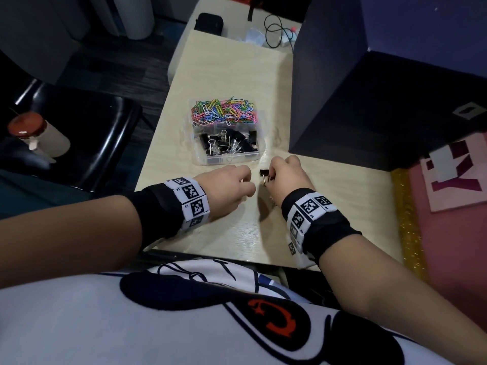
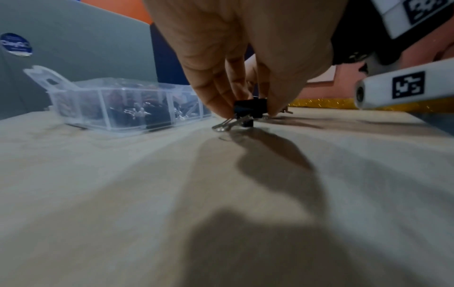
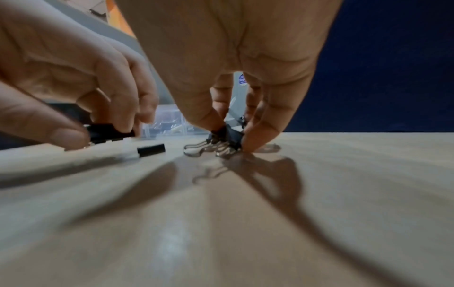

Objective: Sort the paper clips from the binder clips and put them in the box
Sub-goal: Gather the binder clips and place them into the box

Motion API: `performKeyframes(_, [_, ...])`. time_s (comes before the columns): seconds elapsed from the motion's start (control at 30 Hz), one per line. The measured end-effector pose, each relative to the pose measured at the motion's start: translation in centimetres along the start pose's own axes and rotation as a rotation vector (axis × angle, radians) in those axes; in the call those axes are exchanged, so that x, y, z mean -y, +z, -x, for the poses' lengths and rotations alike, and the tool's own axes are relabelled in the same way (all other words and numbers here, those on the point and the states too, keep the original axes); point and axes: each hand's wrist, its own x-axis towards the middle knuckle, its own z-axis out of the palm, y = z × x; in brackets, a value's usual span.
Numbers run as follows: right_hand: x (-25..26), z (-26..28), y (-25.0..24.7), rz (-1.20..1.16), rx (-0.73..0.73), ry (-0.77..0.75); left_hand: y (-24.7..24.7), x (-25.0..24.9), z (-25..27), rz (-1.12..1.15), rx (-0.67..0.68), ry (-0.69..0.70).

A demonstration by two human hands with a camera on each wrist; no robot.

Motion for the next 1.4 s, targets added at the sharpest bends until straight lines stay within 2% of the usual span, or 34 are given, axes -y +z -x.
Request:
performKeyframes(0.1, [0.8, -0.3, -1.3, -0.057, -0.061, -0.042, -1.0, 0.4, 0.4, 0.042, -0.120, 0.030])
performKeyframes(0.23, [3.3, -1.0, -3.1, -0.265, -0.227, -0.201, -2.9, 1.9, 0.5, 0.035, -0.290, 0.009])
performKeyframes(0.33, [4.6, -1.5, -3.9, -0.407, -0.239, -0.216, -4.9, 2.9, 0.1, 0.084, -0.439, -0.112])
performKeyframes(0.4, [4.4, -1.7, -4.1, -0.316, -0.209, -0.130, -5.6, 3.4, -0.1, 0.113, -0.451, -0.238])
performKeyframes(0.47, [3.3, -1.8, -3.8, -0.140, -0.116, -0.031, -5.7, 3.4, -0.1, 0.083, -0.425, -0.241])
performKeyframes(0.57, [1.6, -1.2, -2.3, 0.055, 0.097, 0.065, -4.3, 2.4, -0.2, -0.039, -0.339, -0.071])
performKeyframes(0.63, [0.8, -0.5, -1.0, 0.116, 0.154, 0.072, -2.9, 1.2, -0.4, -0.080, -0.139, -0.061])
performKeyframes(0.7, [0.5, 0.2, 0.0, 0.139, 0.147, 0.031, -1.2, 0.4, -0.6, -0.149, 0.058, -0.082])
performKeyframes(0.77, [0.5, 0.5, 0.6, 0.157, 0.119, -0.027, -0.1, 0.0, -1.1, -0.260, 0.173, -0.084])
performKeyframes(0.9, [0.6, 0.3, 1.2, 0.193, 0.104, -0.072, 0.3, -0.3, -1.6, -0.305, 0.228, -0.092])
performKeyframes(1.1, [1.0, 0.6, 0.9, 0.247, 0.133, -0.031, 0.2, -0.5, -1.4, -0.240, 0.271, -0.107])
performKeyframes(1.17, [1.0, 0.6, 0.6, 0.240, 0.124, -0.024, -0.3, -0.6, -1.1, -0.201, 0.206, -0.103])
performKeyframes(1.27, [0.9, 0.4, 0.5, 0.213, 0.121, 0.019, -1.8, 0.1, -1.0, -0.110, -0.058, -0.068])
performKeyframes(1.33, [0.8, 0.1, 0.5, 0.223, 0.133, 0.035, -2.8, 1.3, -1.4, -0.101, -0.206, -0.105])
performKeyframes(1.4, [0.6, -0.1, 0.6, 0.228, 0.155, 0.039, -3.8, 2.5, -1.5, -0.077, -0.309, -0.209])
